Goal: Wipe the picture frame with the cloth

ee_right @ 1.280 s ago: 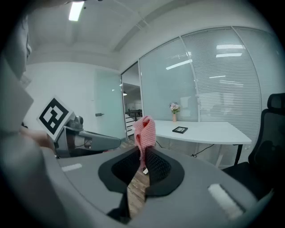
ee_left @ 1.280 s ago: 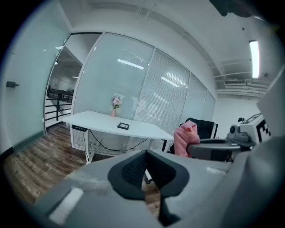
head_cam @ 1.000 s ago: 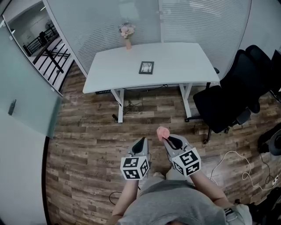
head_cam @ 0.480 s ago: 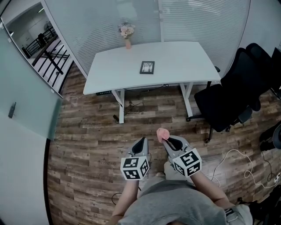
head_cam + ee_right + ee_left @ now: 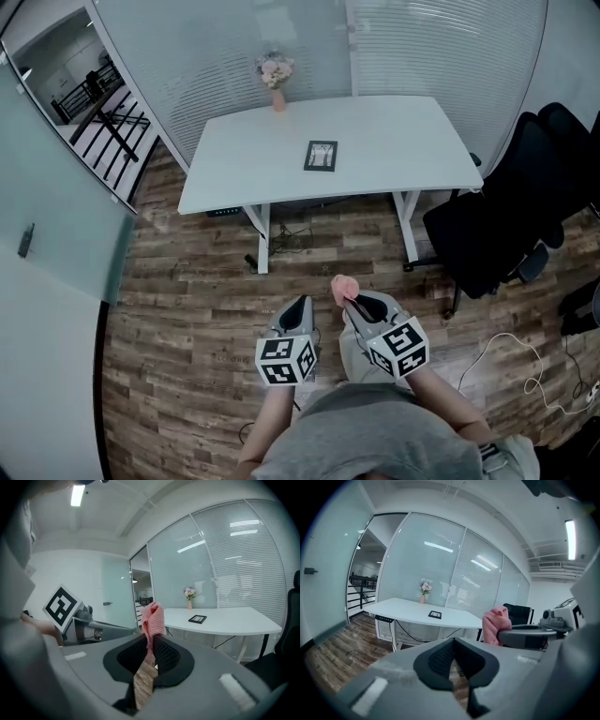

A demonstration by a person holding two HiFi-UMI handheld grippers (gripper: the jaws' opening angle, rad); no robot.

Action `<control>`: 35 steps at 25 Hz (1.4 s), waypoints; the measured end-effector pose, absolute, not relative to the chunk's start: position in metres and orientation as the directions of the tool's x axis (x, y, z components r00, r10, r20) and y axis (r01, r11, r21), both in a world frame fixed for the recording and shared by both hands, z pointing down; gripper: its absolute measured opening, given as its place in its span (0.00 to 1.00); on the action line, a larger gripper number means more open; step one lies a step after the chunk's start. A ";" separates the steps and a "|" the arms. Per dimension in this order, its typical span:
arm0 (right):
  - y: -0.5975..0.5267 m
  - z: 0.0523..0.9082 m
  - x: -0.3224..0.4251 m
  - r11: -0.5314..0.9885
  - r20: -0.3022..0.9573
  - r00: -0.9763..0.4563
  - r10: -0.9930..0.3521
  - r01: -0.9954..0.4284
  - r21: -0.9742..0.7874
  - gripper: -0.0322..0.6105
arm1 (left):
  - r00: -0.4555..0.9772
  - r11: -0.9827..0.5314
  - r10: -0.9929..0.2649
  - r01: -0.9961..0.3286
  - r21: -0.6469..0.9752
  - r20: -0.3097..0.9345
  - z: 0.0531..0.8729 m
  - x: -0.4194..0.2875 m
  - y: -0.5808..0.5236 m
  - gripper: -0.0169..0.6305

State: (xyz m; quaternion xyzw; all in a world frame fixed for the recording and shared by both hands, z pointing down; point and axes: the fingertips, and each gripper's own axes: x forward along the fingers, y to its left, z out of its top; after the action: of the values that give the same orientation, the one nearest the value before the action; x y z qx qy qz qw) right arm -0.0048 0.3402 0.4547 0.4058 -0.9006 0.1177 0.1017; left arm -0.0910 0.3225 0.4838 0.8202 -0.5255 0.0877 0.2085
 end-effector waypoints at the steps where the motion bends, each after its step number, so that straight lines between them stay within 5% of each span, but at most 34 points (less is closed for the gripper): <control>1: 0.330 0.454 -0.005 0.646 0.275 -0.653 -0.706 -0.753 -0.128 0.11 | 0.427 -0.356 -0.828 -0.901 0.249 0.363 0.484 -0.092 0.313 0.03; 35: -0.022 0.446 0.018 0.744 0.271 -0.743 -0.613 -0.657 -0.119 0.11 | 0.319 -0.231 -0.866 -0.938 0.259 0.384 0.488 -0.069 -0.007 0.03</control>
State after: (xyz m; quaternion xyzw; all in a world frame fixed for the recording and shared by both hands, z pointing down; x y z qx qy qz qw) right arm 0.0176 -0.0217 0.4457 0.3423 -0.9276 0.1040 0.1077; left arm -0.0692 -0.0072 0.4882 0.7804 -0.5779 0.0796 0.2250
